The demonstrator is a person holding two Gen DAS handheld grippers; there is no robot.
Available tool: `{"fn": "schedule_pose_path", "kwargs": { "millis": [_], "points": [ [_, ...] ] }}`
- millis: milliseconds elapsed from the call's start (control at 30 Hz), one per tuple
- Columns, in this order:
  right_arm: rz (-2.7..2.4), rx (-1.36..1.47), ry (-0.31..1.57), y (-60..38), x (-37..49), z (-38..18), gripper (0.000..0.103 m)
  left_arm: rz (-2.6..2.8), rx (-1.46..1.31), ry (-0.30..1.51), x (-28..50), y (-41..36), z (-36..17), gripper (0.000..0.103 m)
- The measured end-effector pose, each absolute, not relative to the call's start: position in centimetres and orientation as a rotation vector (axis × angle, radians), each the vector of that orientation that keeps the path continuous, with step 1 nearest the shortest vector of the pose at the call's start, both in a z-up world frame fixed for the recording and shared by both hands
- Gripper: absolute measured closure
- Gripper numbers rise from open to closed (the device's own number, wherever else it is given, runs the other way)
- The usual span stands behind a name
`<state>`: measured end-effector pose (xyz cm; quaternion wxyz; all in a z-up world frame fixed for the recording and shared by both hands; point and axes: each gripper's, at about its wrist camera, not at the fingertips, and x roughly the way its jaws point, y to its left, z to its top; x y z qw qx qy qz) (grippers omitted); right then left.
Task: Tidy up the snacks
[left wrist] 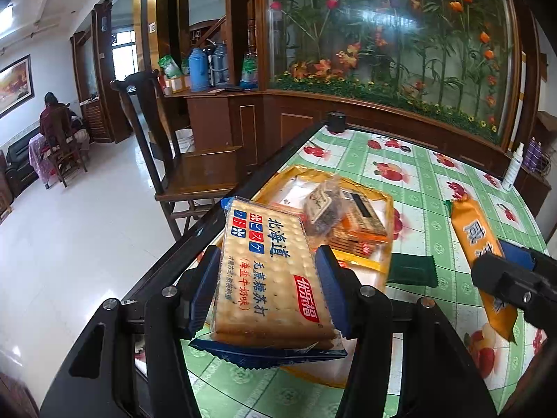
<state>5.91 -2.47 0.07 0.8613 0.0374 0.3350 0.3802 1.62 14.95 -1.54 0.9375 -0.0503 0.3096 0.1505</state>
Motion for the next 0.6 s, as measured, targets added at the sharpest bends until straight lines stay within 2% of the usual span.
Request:
{"fn": "schedule_pose_path", "kwargs": {
  "millis": [600],
  "points": [
    [0.801, 0.05, 0.714, 0.4, 10.4, -0.5, 0.032, 0.359, -0.109, 0.685, 3.6, 16.9, -3.6, 0.048]
  ]
}}
